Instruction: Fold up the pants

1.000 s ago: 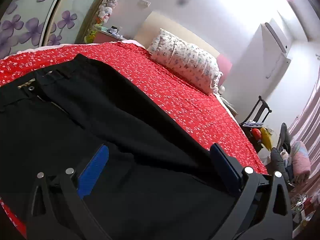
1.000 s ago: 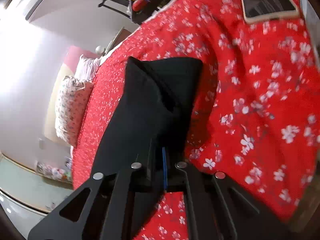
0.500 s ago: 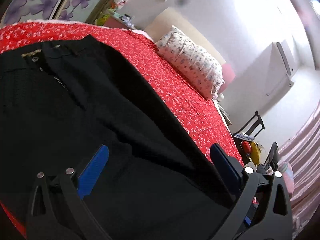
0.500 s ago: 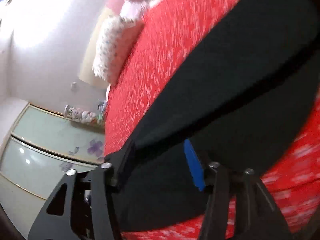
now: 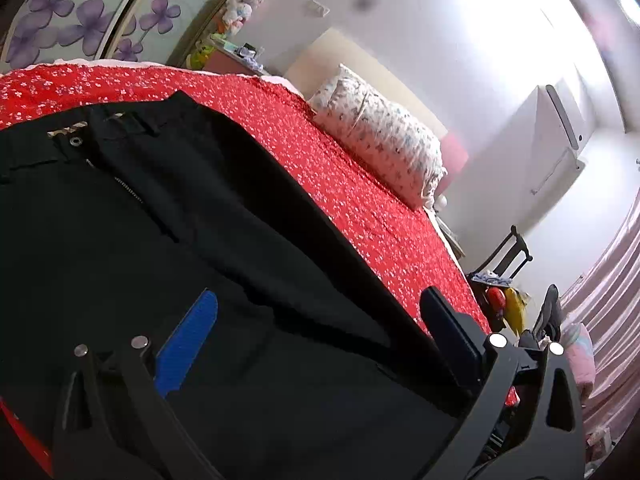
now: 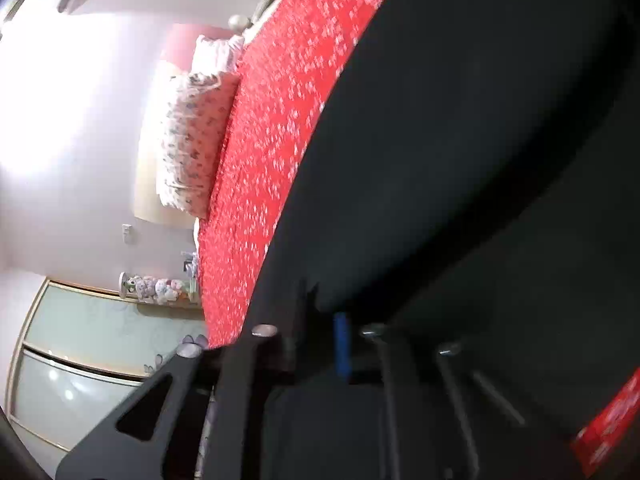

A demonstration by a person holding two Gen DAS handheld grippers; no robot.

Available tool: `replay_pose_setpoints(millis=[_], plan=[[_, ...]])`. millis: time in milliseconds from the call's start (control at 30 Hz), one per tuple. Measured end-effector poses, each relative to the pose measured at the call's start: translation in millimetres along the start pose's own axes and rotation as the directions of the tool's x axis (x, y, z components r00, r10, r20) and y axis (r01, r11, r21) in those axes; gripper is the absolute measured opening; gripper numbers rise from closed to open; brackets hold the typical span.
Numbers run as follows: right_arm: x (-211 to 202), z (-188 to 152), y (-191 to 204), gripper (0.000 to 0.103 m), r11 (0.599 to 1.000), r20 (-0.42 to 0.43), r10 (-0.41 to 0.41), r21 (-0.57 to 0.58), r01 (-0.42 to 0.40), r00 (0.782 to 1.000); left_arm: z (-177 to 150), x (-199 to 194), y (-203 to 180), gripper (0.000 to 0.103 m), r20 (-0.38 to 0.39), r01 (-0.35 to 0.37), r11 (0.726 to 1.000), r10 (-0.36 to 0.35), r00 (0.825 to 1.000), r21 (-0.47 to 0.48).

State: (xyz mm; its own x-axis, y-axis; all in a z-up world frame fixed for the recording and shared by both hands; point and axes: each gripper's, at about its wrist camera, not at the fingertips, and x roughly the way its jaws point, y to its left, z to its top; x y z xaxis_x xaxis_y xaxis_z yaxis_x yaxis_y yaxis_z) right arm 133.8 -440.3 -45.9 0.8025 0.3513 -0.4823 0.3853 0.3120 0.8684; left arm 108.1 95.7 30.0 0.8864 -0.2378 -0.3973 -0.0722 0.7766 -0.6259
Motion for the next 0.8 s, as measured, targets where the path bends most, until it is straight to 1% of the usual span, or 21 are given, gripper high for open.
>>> replay_pose_setpoints(millis=[100, 167, 267, 333, 400, 433, 467, 533, 567, 633, 667, 700, 767, 800], plan=[[-7.5, -6.1, -6.1, 0.004, 0.998, 0.002, 0.053, -0.027, -0.053, 0.999, -0.4, -2.5, 1.6, 0.101, -0.005, 0.013, 1.0, -0.013, 1.0, -0.004], [-12.1, -11.6, -11.0, 0.004, 0.996, -0.005, 0.076, -0.041, -0.076, 0.997, 5.3, -4.9, 1.7, 0.101, -0.029, 0.002, 1.0, -0.002, 1.0, -0.001], [-11.3, -14.8, -14.9, 0.004, 0.995, -0.014, 0.084, -0.053, -0.084, 0.996, 27.4, -4.0, 1.4, 0.101, -0.073, -0.016, 1.0, 0.017, 0.997, 0.021], [-9.3, -13.9, -14.3, 0.004, 0.994, -0.021, 0.08, -0.069, -0.081, 0.997, 45.9, 2.7, -0.4, 0.101, -0.092, -0.05, 0.997, 0.056, 0.994, 0.065], [-6.9, -11.8, -14.5, 0.004, 0.994, -0.037, 0.082, -0.068, -0.084, 0.996, 72.0, 19.8, -2.0, 0.101, -0.141, -0.08, 0.991, 0.095, 0.985, 0.109], [-5.3, -10.2, -15.9, 0.004, 0.994, -0.048, 0.084, -0.063, -0.087, 0.995, 84.1, 30.6, -0.8, 0.101, -0.167, -0.093, 0.989, 0.111, 0.98, 0.114], [-3.8, -8.8, -16.3, 0.004, 0.994, -0.058, 0.084, -0.062, -0.088, 0.995, 100.9, 49.3, 3.1, 0.101, -0.208, -0.122, 0.988, 0.14, 0.968, 0.097], [-9.1, -9.8, -15.7, 0.004, 0.994, -0.073, 0.078, -0.072, -0.084, 0.994, 119.0, 72.7, 12.4, 0.101, -0.24, -0.166, 0.985, 0.173, 0.955, 0.05], [-10.4, -9.6, -14.7, 0.004, 0.993, -0.08, 0.07, -0.085, -0.077, 0.994, 130.7, 92.2, 19.3, 0.101, -0.276, -0.197, 0.98, 0.193, 0.942, 0.016], [-8.2, -8.5, -10.0, 0.004, 0.992, -0.092, 0.051, -0.114, -0.062, 0.994, 144.4, 121.8, 26.2, 0.101, -0.332, -0.25, 0.968, 0.233, 0.914, -0.009], [-7.5, -8.1, -7.9, 0.004, 0.99, -0.096, 0.044, -0.127, -0.056, 0.994, 152.8, 142.4, 30.3, 0.101, -0.367, -0.286, 0.958, 0.259, 0.894, -0.02], [-6.8, -7.0, -5.9, 0.004, 0.988, -0.103, 0.034, -0.145, -0.049, 0.994, 158.8, 154.8, 33.6, 0.101, -0.385, -0.306, 0.951, 0.269, 0.883, -0.036], [-5.7, -6.5, -4.4, 0.004, 0.986, -0.11, 0.025, -0.162, -0.043, 0.994, 163.8, 179.0, 41.6, 0.101, -0.42, -0.327, 0.942, 0.268, 0.867, -0.076], [-4.9, -5.9, -3.2, 0.004, 0.985, -0.113, 0.022, -0.169, -0.041, 0.993, 164.7, 187.2, 45.3, 0.101, -0.422, -0.339, 0.936, 0.271, 0.865, -0.095]])
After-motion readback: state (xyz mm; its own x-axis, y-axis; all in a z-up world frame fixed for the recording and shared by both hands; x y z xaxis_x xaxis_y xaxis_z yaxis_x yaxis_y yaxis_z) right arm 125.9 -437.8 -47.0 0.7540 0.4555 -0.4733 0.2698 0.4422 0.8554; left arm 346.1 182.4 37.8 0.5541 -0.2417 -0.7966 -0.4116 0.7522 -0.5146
